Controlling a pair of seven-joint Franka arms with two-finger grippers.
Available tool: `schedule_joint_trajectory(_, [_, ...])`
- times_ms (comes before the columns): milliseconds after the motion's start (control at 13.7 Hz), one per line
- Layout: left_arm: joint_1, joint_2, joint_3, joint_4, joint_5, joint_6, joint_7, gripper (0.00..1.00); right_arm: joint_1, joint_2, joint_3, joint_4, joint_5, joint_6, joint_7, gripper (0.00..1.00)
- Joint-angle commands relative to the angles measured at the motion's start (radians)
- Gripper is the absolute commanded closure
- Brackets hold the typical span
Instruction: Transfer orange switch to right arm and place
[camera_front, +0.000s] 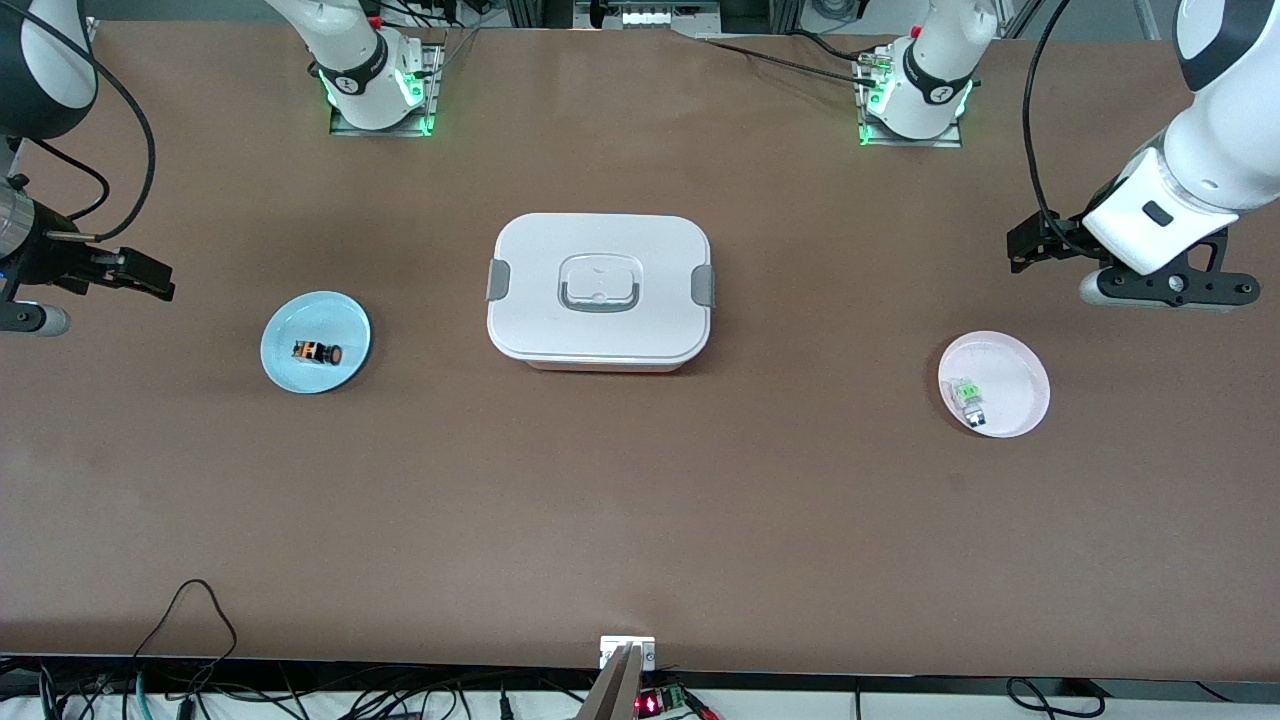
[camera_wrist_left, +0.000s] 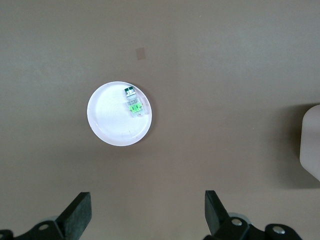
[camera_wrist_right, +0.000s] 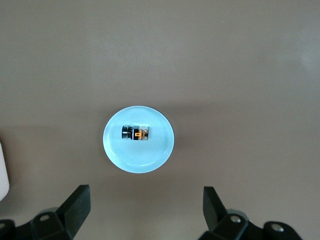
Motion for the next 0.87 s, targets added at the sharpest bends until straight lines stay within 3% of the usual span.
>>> schedule_joint_trajectory(0, [-0.006,0.009,-0.003,0.028,0.022,-0.023,-0.015,0.0,0.003,-0.049,-0.008,0.006,0.024,-0.011,-0.018,0.0])
schedule_joint_trajectory(364, [-0.006,0.009,-0.005,0.028,0.022,-0.025,-0.015,0.0,0.003,-0.145,-0.007,-0.029,0.029,-0.069,-0.036,0.0])
schedule_joint_trajectory(801, [-0.006,0.009,-0.005,0.028,0.022,-0.025,-0.015,0.0,0.003,-0.184,-0.022,-0.075,0.061,-0.097,-0.025,0.0])
